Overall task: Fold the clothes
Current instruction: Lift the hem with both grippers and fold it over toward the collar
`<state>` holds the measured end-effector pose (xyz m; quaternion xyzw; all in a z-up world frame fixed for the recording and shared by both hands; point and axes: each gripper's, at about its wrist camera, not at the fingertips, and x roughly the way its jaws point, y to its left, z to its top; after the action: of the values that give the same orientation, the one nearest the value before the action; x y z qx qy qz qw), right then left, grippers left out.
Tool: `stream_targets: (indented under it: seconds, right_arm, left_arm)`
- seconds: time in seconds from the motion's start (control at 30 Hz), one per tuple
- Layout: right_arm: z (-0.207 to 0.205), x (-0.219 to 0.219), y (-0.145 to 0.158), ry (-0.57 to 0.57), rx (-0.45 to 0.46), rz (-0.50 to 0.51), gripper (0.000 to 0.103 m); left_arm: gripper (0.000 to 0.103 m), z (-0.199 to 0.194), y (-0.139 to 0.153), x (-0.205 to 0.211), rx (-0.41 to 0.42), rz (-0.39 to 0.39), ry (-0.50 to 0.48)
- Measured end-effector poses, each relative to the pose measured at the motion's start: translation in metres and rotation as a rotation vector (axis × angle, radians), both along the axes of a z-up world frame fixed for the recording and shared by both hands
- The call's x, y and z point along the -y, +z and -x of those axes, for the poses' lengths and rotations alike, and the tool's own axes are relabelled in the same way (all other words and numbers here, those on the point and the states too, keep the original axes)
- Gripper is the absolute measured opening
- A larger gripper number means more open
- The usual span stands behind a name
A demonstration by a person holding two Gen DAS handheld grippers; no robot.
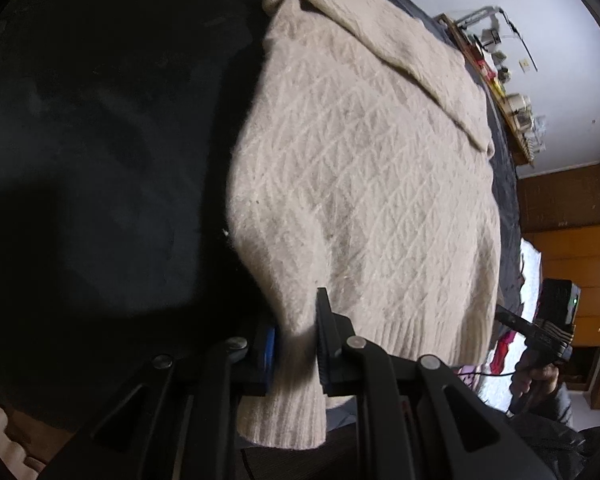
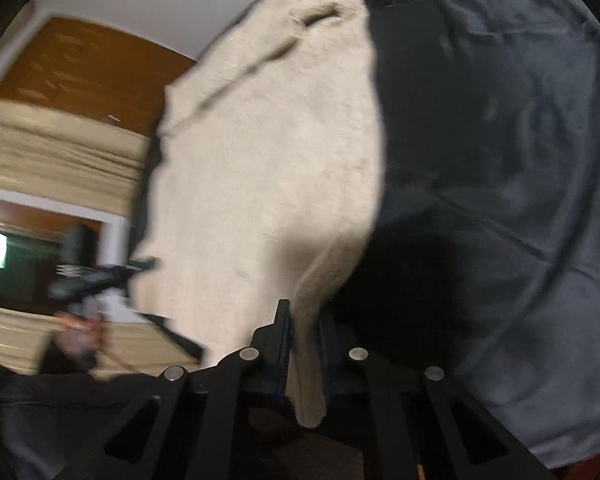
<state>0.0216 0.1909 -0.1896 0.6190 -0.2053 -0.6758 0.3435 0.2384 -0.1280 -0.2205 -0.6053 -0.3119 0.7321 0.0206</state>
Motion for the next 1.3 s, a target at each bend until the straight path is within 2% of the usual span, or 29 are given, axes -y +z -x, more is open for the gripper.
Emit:
stream_targets:
  seconds: [0.17, 0.27, 0.6, 0.83, 0.97, 1.1, 1.3]
  right_arm:
    - [0.015, -0.005, 0.007, -0.053, 0.036, 0.225, 0.013]
    - [0.025, -0.008, 0.014, -0.081, 0.035, 0.297, 0.013]
    - [0.068, -0.004, 0.048, -0.094, -0.064, 0.303, 0.013]
    - [0.122, -0.005, 0.077, -0.208, -0.173, 0.331, 0.013]
    - [0.162, -0.004, 0.083, -0.292, -0.217, 0.302, 0.013]
    - [0.207, -0.002, 0.084, -0.38, -0.248, 0.24, 0.013]
    - [0.255, 0.019, 0.064, -0.405, -0.257, 0.002, 0.013]
  left_arm:
    - [0.018, 0.005, 0.012, 0.015, -0.041, -0.092, 0.08]
    - [0.018, 0.013, 0.025, 0.021, -0.084, -0.133, 0.106]
    - [0.018, 0.072, 0.069, 0.045, -0.214, -0.183, 0.147]
    - [0.018, 0.121, 0.097, 0.073, -0.317, -0.214, 0.207]
    - [0.018, 0.168, 0.09, 0.088, -0.333, -0.195, 0.222]
    - [0.018, 0.218, 0.066, 0.102, -0.295, -0.178, 0.244]
    - [0.018, 0.277, 0.022, 0.11, -0.198, -0.128, 0.241]
